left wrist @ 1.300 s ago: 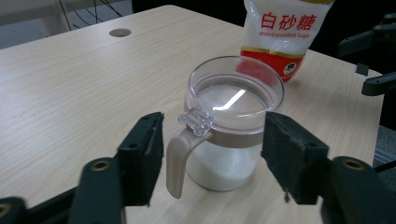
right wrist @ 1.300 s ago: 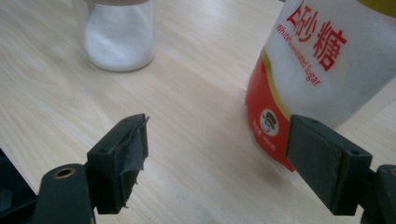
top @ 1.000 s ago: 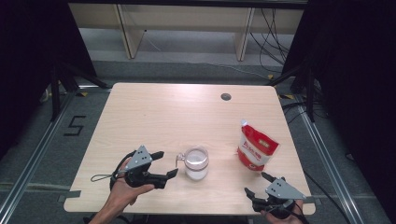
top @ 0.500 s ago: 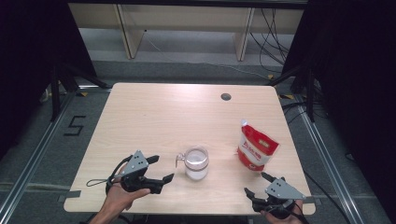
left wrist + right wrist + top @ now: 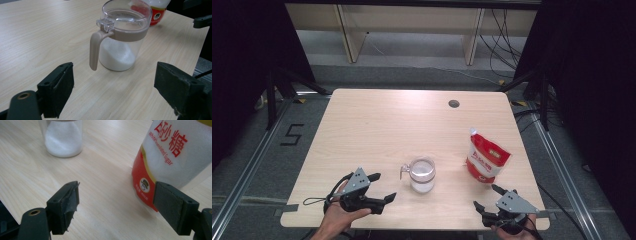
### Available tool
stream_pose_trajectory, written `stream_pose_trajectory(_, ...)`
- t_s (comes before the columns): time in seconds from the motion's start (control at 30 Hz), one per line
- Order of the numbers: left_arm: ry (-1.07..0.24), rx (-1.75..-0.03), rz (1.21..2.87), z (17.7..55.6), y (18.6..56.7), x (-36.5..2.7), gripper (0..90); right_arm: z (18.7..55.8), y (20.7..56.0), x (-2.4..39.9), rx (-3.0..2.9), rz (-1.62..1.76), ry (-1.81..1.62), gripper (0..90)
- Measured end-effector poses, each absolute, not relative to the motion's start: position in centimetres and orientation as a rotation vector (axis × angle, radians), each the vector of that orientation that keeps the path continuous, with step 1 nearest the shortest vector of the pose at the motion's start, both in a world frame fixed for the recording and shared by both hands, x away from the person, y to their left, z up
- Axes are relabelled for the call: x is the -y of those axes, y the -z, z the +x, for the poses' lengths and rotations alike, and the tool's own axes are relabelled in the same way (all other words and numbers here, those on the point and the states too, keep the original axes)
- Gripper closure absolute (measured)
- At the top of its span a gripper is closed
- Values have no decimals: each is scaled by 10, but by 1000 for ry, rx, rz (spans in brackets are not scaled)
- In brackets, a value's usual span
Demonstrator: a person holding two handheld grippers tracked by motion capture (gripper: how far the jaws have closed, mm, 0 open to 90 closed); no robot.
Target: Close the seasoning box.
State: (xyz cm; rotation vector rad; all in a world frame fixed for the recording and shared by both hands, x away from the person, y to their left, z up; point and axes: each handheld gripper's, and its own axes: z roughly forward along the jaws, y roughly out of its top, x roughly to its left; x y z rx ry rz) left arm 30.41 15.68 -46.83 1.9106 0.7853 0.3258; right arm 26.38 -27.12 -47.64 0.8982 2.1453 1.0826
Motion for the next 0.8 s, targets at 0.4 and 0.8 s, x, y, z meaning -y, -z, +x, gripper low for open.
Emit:
stream_pose_trajectory(0.4,-335,-759,1949,296,477,-163,159,263,477,270,-2143,914,-1085,222)
stream_pose_trajectory(0.8,-343,-768,1984,285,487,-167,159,262,477,270,-2155,931,-1088,223)
